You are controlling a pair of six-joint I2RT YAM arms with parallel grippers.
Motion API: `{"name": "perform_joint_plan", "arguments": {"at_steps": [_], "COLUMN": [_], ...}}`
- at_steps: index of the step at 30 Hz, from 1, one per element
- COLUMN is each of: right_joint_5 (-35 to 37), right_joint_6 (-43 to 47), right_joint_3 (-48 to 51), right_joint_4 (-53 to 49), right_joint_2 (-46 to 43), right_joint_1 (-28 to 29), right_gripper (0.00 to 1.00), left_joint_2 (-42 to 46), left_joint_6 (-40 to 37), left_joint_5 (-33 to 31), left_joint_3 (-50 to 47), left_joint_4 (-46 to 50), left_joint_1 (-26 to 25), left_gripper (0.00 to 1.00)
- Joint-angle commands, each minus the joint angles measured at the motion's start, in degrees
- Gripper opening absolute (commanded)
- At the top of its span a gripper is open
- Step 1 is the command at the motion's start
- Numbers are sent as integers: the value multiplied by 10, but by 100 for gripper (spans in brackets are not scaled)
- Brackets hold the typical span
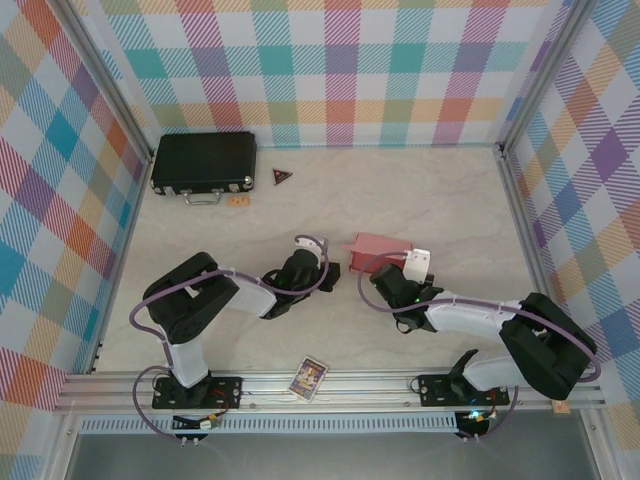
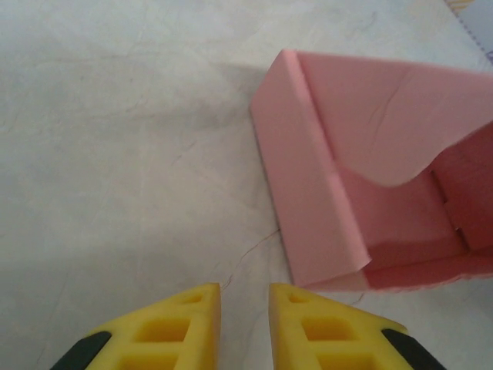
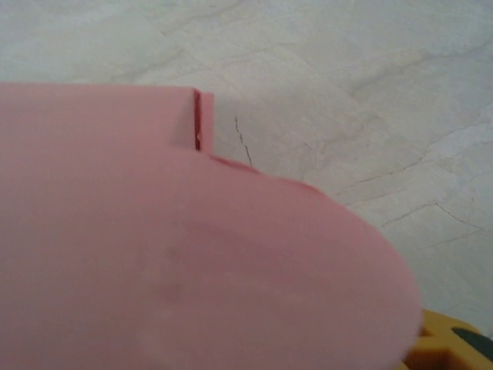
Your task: Fold the paper box
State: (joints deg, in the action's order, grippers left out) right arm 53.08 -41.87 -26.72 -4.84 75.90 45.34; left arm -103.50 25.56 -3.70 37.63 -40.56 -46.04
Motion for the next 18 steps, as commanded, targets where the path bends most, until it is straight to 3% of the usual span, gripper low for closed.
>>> {"name": "perform_joint_plan", "arguments": {"at_steps": [1, 10, 15, 18], "right_joint_5": [-9, -23, -61, -101], "right_joint_6": [-15, -20, -36, -50], "right_joint_3": [5, 9, 7, 15], "right_joint_4": [-32, -62, -115, -116], "right_joint_2": [-15, -47, -76, -100], "right_joint_1": [2, 14, 17, 19], "right_gripper": [52, 56, 58, 59], "left_joint_2": [27, 75, 139, 180], "left_joint_6": [-15, -23, -42, -49], "left_joint_5": [-8, -20, -69, -118], "left_joint_3": [-12, -40, -60, -60], "left_joint_4": [7, 16, 65, 110], "left_joint_1": [1, 1, 1, 1], "left_gripper": [23, 23, 25, 31]}}
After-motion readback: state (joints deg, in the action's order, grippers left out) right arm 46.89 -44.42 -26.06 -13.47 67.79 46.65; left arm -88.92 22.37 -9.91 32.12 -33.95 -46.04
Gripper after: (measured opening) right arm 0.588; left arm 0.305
